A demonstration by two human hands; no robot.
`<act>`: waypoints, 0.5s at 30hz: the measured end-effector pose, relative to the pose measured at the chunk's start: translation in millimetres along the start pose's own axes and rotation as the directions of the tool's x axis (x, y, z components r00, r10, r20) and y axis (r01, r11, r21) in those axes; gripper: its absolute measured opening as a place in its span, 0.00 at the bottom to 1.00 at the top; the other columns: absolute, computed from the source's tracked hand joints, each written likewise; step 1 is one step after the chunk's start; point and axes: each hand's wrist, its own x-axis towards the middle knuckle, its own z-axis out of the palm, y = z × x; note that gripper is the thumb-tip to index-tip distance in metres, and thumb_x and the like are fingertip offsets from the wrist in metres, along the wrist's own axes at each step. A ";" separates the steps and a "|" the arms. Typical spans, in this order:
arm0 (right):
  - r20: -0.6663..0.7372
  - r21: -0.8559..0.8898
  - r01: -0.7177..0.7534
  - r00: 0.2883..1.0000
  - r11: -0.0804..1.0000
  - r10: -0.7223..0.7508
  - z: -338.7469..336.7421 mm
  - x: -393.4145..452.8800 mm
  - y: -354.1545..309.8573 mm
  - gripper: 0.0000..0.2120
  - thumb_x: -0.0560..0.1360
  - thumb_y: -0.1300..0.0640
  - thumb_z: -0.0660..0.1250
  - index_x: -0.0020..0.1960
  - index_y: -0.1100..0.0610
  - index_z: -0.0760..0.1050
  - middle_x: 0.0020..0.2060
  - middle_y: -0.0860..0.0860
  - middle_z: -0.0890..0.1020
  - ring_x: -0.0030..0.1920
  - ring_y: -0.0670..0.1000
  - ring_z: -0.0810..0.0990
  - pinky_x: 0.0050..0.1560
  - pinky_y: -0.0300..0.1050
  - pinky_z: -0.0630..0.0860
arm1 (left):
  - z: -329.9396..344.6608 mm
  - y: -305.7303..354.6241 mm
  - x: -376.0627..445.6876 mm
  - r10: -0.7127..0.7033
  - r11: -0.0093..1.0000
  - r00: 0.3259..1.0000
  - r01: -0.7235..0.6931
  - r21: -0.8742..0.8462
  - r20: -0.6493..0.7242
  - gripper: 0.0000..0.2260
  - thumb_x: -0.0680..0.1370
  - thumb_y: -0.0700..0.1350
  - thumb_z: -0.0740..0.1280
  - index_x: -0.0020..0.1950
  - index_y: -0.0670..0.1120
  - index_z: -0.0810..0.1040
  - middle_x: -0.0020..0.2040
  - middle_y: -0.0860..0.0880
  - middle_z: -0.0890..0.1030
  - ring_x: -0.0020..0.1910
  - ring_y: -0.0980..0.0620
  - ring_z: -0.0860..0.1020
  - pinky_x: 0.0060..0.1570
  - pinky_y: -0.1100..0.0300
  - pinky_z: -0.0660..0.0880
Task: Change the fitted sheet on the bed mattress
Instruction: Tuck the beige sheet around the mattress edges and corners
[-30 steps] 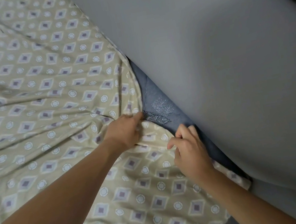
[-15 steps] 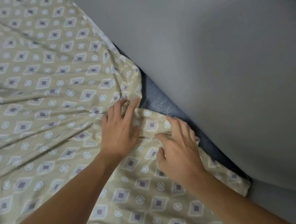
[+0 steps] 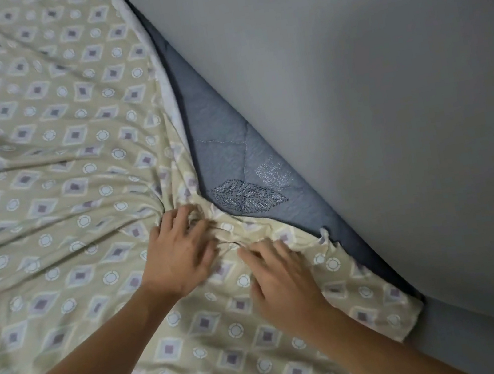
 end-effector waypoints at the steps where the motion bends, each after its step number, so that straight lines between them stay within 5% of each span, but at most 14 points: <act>1: -0.080 0.013 -0.024 0.996 1.000 0.025 -2.4 4.5 -0.8 0.21 0.77 0.52 0.62 0.70 0.49 0.72 0.60 0.50 0.74 0.60 0.55 0.74 0.56 0.55 0.75 | -2.0 -1.0 -1.2 0.009 1.000 1.000 -0.009 -0.009 -0.016 0.15 0.80 0.59 0.63 0.58 0.51 0.80 0.66 0.46 0.73 0.63 0.42 0.71 0.53 0.44 0.73; 5: -0.293 0.010 -0.188 0.938 0.982 0.183 -16.1 44.8 1.8 0.11 0.79 0.48 0.67 0.60 0.49 0.77 0.60 0.50 0.75 0.60 0.55 0.73 0.56 0.56 0.70 | -6.6 1.8 16.0 0.036 0.997 0.993 -0.028 0.071 -0.111 0.11 0.84 0.54 0.63 0.51 0.49 0.79 0.56 0.48 0.75 0.55 0.43 0.72 0.47 0.46 0.69; 8: -0.010 0.112 -0.286 0.957 0.952 0.289 -20.7 75.7 5.9 0.16 0.78 0.48 0.71 0.64 0.51 0.77 0.62 0.54 0.80 0.63 0.59 0.77 0.60 0.55 0.74 | -12.2 6.8 39.5 -0.052 0.998 0.997 0.051 -0.031 -0.051 0.10 0.80 0.48 0.67 0.59 0.47 0.74 0.50 0.46 0.79 0.50 0.40 0.77 0.45 0.45 0.74; 11: 0.186 0.245 -0.384 0.920 0.890 0.346 -29.8 90.4 16.9 0.09 0.76 0.53 0.74 0.55 0.51 0.84 0.48 0.52 0.87 0.50 0.57 0.86 0.51 0.47 0.81 | -23.8 10.3 56.7 -0.085 0.988 0.983 0.105 -0.115 0.162 0.26 0.78 0.47 0.66 0.75 0.56 0.67 0.50 0.46 0.82 0.53 0.40 0.80 0.44 0.50 0.76; 13: 0.203 0.281 -0.372 0.924 0.885 0.324 -35.2 91.9 25.2 0.03 0.73 0.55 0.76 0.46 0.51 0.84 0.39 0.47 0.84 0.42 0.51 0.82 0.44 0.43 0.76 | -29.5 10.6 67.0 -0.122 0.990 0.962 0.135 -0.035 0.243 0.23 0.78 0.50 0.66 0.74 0.57 0.70 0.51 0.44 0.83 0.53 0.39 0.82 0.42 0.53 0.74; 15: 0.201 0.331 -0.326 0.941 0.886 0.271 -38.2 90.2 30.5 0.09 0.72 0.58 0.75 0.39 0.48 0.78 0.37 0.43 0.78 0.40 0.48 0.77 0.43 0.42 0.72 | -33.0 10.4 72.9 -0.114 0.993 0.966 0.114 0.011 0.231 0.15 0.77 0.51 0.68 0.64 0.52 0.75 0.51 0.45 0.84 0.50 0.39 0.82 0.39 0.54 0.70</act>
